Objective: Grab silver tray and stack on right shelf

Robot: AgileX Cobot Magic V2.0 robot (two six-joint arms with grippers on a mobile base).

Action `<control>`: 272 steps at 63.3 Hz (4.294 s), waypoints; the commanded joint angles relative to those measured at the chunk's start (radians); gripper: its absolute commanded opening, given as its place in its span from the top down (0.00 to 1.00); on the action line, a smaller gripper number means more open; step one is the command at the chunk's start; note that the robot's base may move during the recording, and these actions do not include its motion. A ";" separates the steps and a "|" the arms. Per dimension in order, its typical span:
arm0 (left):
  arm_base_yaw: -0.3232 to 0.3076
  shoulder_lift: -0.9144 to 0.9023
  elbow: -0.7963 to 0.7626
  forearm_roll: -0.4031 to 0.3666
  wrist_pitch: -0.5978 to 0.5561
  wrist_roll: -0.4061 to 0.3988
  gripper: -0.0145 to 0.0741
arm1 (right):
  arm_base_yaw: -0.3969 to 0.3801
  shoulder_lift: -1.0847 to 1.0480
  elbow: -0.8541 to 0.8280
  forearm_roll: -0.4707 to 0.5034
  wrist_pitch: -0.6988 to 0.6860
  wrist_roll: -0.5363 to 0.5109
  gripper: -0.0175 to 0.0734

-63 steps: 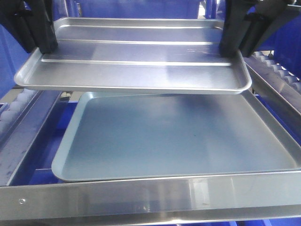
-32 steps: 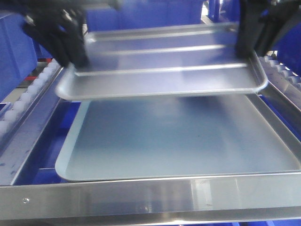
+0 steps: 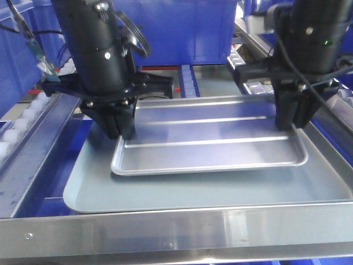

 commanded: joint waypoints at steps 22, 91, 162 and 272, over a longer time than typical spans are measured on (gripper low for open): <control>0.003 -0.043 -0.038 0.038 0.046 0.032 0.39 | -0.011 -0.062 -0.036 -0.074 0.007 -0.031 0.11; -0.096 -0.959 0.791 0.128 -0.396 0.057 0.94 | -0.008 -0.948 0.687 -0.070 -0.312 -0.072 0.75; -0.096 -1.451 0.920 0.107 -0.419 0.059 0.94 | -0.008 -1.503 0.752 -0.070 -0.332 -0.072 0.75; 0.634 -1.870 1.398 -0.214 -0.838 0.463 0.95 | -0.008 -1.503 0.752 -0.070 -0.332 -0.072 0.75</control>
